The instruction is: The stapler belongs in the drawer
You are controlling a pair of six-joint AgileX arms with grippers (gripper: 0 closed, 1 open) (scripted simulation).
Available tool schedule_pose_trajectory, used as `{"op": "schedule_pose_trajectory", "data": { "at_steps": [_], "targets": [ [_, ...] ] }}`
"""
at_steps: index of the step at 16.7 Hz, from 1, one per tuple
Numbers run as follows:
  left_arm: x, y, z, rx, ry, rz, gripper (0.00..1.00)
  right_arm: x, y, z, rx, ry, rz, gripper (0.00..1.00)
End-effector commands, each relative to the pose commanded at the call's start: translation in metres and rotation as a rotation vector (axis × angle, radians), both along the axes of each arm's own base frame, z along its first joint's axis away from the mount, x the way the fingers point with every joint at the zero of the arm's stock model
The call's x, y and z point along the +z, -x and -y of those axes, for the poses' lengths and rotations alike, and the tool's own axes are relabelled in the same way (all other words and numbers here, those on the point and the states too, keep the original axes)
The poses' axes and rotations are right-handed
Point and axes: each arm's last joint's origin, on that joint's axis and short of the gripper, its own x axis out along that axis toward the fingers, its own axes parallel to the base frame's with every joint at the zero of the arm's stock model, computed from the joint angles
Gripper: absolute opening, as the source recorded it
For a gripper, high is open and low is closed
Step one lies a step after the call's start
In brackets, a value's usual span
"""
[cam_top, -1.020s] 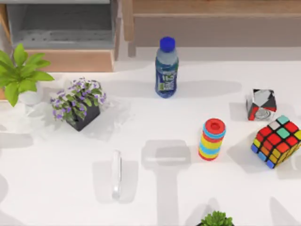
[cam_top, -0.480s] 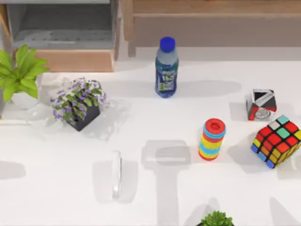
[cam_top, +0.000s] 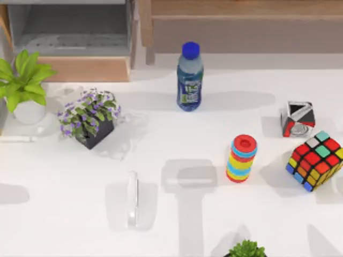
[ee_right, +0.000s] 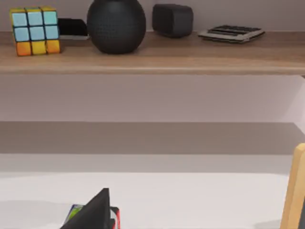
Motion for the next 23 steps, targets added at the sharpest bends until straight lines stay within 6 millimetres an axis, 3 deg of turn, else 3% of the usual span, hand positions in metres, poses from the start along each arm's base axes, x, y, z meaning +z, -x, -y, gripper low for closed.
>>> {"op": "schedule_pose_trajectory", "data": {
  "at_steps": [8,18,23],
  "targets": [
    [0.0,0.0,0.0,0.0,0.0,0.0,0.98,0.0,0.0,0.0,0.0,0.0,0.0,1.0],
    [0.0,0.0,0.0,0.0,-0.002,0.002,1.0,0.0,0.0,0.0,0.0,0.0,0.0,1.0],
    [0.0,0.019,0.0,-0.001,-0.001,0.001,1.0,0.0,0.0,0.0,0.0,0.0,0.0,1.0]
  ]
}}
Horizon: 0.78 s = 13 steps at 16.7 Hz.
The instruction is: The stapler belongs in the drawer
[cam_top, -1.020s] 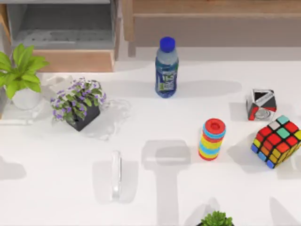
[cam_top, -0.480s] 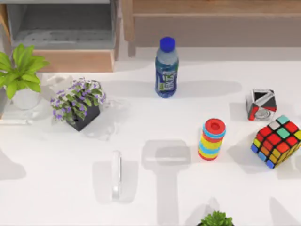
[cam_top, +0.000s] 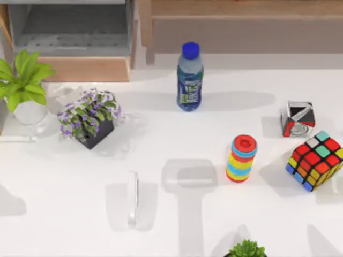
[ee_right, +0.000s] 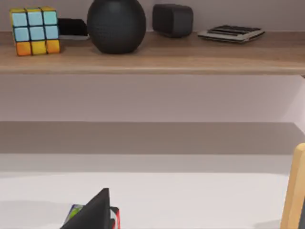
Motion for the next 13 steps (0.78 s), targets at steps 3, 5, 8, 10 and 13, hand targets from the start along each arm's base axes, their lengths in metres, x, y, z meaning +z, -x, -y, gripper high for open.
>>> {"op": "schedule_pose_trajectory", "data": {
  "at_steps": [3,5,8,10,13],
  "targets": [
    [-0.001,-0.001,0.0,-0.003,0.002,-0.003,1.0,0.0,0.0,0.0,0.0,0.0,0.0,1.0],
    [0.0,-0.001,0.0,0.0,0.004,-0.002,1.0,0.0,0.0,0.0,0.0,0.0,0.0,1.0],
    [0.009,0.0,-0.004,0.052,0.052,0.01,1.0,0.0,0.0,0.0,0.0,0.0,0.0,1.0],
    [0.021,-0.001,-0.006,0.103,0.115,0.022,1.0,0.0,0.0,0.0,0.0,0.0,0.0,1.0],
    [0.041,-0.002,-0.008,0.196,0.253,0.049,1.0,0.0,0.0,0.0,0.0,0.0,0.0,1.0]
  ]
}}
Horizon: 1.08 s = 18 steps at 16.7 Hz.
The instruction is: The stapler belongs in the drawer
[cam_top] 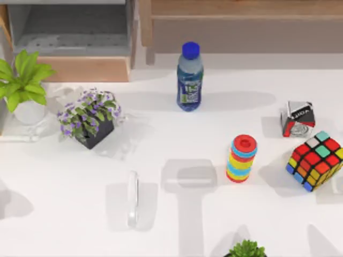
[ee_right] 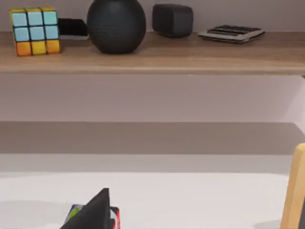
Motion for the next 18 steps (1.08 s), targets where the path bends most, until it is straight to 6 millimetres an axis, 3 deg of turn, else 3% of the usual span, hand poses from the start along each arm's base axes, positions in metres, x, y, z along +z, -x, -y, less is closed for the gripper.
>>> {"op": "schedule_pose_trajectory", "data": {
  "at_steps": [5,13,18],
  "targets": [
    [0.026,-0.008,0.014,0.095,0.32,0.021,1.0,0.0,0.0,0.0,0.0,0.0,0.0,1.0],
    [0.053,-0.036,0.063,0.096,0.795,-0.031,1.0,0.0,0.0,0.0,0.0,0.0,0.0,1.0],
    [0.06,-0.051,0.09,0.199,1.063,-0.106,1.0,0.0,0.0,0.0,0.0,0.0,0.0,1.0]
  ]
}}
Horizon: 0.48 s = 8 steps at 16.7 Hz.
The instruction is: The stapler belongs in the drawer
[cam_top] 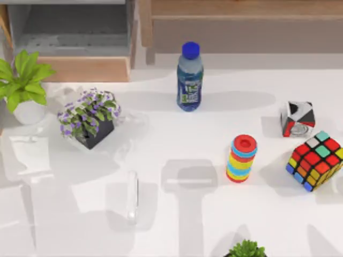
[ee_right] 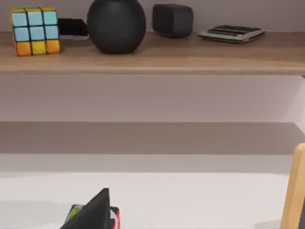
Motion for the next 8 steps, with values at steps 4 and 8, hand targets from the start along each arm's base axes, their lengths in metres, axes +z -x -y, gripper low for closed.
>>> {"op": "schedule_pose_trajectory", "data": {
  "at_steps": [4,8],
  "targets": [
    [0.001,-0.009,0.025,0.083,0.195,-0.112,1.0,0.0,0.0,0.0,0.0,0.0,0.0,1.0],
    [-0.013,-0.012,0.062,0.129,0.357,-0.314,1.0,0.0,0.0,0.0,0.0,0.0,0.0,1.0]
  ]
}}
